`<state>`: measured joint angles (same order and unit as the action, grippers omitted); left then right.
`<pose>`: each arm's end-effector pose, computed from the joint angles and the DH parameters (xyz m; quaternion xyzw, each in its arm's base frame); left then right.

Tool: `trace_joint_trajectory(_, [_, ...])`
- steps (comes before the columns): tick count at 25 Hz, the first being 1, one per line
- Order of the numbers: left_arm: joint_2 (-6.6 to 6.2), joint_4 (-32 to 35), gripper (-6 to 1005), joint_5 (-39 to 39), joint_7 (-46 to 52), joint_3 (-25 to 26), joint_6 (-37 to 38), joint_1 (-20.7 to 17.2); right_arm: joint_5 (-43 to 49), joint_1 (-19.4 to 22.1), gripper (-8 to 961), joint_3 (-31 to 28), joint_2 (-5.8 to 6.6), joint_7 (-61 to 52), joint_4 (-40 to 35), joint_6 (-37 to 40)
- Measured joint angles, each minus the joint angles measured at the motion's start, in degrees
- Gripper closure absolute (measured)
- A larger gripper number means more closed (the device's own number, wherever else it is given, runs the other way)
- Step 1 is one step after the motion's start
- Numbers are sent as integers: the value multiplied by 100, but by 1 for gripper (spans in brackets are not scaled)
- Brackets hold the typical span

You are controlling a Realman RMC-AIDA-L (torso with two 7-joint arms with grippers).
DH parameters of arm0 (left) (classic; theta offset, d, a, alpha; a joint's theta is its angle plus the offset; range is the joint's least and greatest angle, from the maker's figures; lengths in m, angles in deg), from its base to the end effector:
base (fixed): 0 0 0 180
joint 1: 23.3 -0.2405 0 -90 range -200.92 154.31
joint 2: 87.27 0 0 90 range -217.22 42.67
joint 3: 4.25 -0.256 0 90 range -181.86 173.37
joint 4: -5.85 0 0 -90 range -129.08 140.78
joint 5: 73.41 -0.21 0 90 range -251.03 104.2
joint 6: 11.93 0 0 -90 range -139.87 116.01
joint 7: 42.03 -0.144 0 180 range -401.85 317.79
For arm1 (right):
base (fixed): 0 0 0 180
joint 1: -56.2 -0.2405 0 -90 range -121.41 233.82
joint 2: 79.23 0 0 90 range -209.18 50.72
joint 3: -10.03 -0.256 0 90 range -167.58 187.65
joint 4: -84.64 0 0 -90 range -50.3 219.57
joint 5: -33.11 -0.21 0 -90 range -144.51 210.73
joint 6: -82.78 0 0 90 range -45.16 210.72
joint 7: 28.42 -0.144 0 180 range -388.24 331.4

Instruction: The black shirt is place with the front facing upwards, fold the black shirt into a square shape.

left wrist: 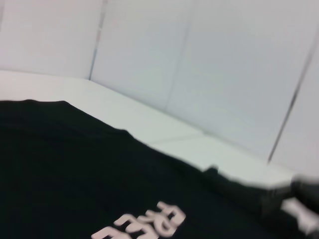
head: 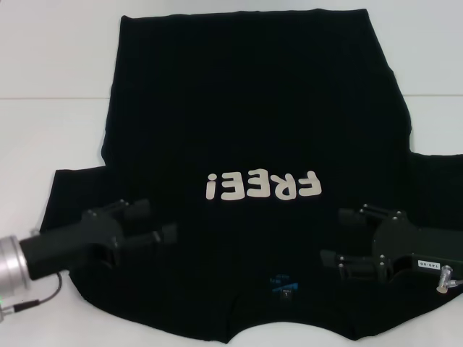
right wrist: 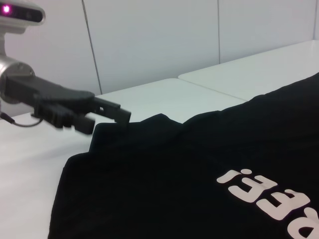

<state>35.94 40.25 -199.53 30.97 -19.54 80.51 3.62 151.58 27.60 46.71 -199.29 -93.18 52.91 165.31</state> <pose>-0.3024 0.2926 -0.0072 -0.8890 -0.2932 -0.2956 0.1906 0.2926 0.3166 -0.0247 -0.9491 0.1741 0.1968 0.1739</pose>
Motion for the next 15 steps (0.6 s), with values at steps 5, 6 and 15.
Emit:
trace_joint_trajectory(5, [-322, 190, 113, 191, 2146, 2, 311, 64, 0, -3, 23, -5, 1, -17, 0, 1])
trace_joint_trajectory(6, [-385, 192, 114, 194, 2484, 0, 315, 70, 0, -4, 23, -6, 1, -17, 0, 8])
trace_joint_trajectory(15, [-1193, 330, 117, -260, 5733, -266, -114, -15, 0, -18, 23, -9, 4, -19, 0, 38])
